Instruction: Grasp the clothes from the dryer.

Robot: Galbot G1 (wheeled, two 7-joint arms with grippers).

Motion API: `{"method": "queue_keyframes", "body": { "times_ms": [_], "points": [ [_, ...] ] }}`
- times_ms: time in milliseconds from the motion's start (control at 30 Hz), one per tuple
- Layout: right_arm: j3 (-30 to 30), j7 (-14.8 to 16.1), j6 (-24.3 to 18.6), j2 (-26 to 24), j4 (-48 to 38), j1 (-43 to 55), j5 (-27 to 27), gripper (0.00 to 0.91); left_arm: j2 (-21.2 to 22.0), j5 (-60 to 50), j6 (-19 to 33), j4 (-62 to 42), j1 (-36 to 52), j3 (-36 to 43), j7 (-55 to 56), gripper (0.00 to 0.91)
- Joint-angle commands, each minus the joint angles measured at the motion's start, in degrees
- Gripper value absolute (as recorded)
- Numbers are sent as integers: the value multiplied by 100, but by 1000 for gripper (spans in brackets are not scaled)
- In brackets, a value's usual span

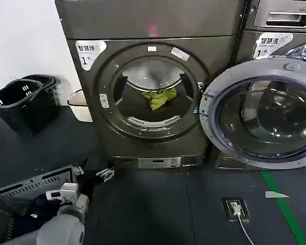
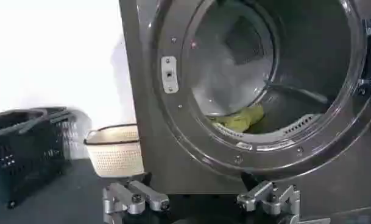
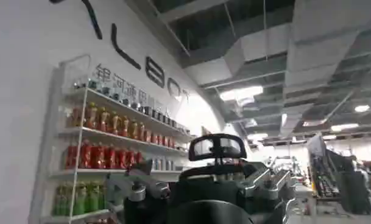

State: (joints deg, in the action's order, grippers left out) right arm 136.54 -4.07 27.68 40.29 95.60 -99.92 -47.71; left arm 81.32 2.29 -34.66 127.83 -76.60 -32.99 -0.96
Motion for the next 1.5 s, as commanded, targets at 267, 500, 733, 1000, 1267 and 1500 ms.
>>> {"method": "queue_keyframes", "body": {
  "times_ms": [267, 500, 733, 1000, 1267, 1500],
  "points": [
    [6, 27, -120, -25, -2, 9, -88, 907, 0, -108, 23, 58, -4, -7, -41, 907],
    [44, 41, -161, 7, 8, -18, -113, 907, -30, -123, 24, 73, -20, 12, -70, 907],
    [110, 54, -158, 14, 30, -58, -147, 907, -77, -102, 16, 90, -20, 9, -101, 907],
    [162, 72, -158, 28, 52, -113, -198, 907, -84, -86, 4, 91, -11, 3, -135, 907],
    [129, 146, -403, 58, 62, -93, -288, 907, -91, -83, -1, 88, 0, -10, -170, 907],
    [145, 330, -682, 144, 61, -103, -269, 907, -67, -72, -16, 86, 81, -15, -204, 907]
  ]
}}
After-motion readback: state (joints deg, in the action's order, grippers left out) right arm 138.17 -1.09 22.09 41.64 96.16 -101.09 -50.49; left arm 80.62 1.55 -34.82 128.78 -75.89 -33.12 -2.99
